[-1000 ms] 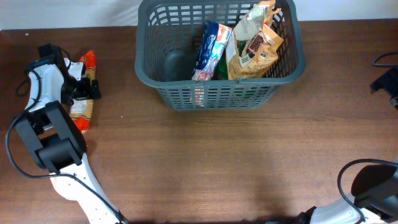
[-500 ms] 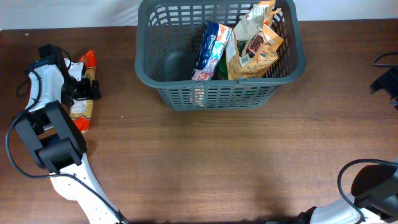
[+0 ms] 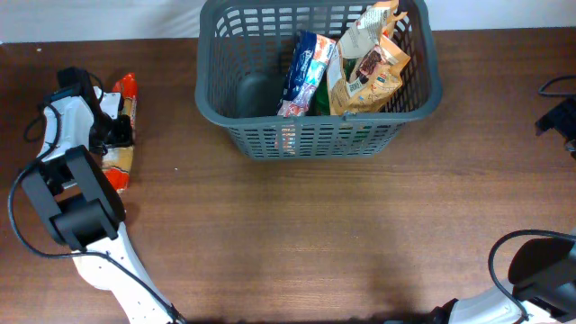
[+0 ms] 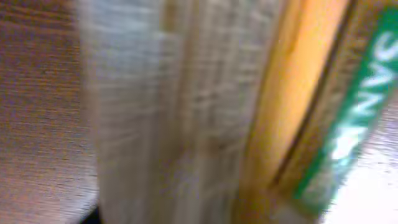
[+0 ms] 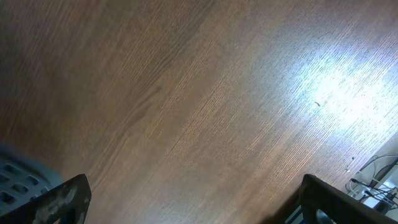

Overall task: Pack container
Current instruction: 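Lift the spaghetti packet and lower it into the basket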

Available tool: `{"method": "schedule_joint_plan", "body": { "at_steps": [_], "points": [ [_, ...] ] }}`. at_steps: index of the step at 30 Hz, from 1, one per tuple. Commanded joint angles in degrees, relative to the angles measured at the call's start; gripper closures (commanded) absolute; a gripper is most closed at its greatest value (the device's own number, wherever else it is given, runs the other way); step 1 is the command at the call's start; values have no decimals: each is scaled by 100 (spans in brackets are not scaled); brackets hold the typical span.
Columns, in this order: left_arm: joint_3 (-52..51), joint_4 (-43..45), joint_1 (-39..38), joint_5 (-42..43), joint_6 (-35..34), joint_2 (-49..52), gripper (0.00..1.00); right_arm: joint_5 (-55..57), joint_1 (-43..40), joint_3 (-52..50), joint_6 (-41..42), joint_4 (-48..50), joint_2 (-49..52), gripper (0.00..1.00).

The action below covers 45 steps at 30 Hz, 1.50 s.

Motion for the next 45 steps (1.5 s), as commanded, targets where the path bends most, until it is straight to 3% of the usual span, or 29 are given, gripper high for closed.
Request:
{"method": "schedule_joint_plan", "body": {
  "at_steps": [1,7,14,26,31,34,39,45],
  "points": [
    [-166,103,35,81,-350,70,98,11,-33,-11,52,2,-85,1],
    [4,-26,31,413,-837,48,98,11,-33,-11,52,2,-85,1],
    [975,-562,31,1692,-837,-446,98,11,-33,-11,52,2,-85,1],
    [2573,-616,-212,4048,-839,-3073,98,11,-33,-11,52,2,-85,1],
    [2623,-444,-1054,4155,-835,-4059,98,11,-33,-11,52,2,-85,1],
    [2623,-186,-1947,4151,-833,-4404,98,11,-33,-11,52,2,-85,1],
    [2618,-31,-3272,3471,-831,-4269,98,11,-33,-11,52,2,-85,1],
    [2605,76,-3921,2599,-831,-3580,98,11,-33,-11,52,2,-85,1]
  ]
}}
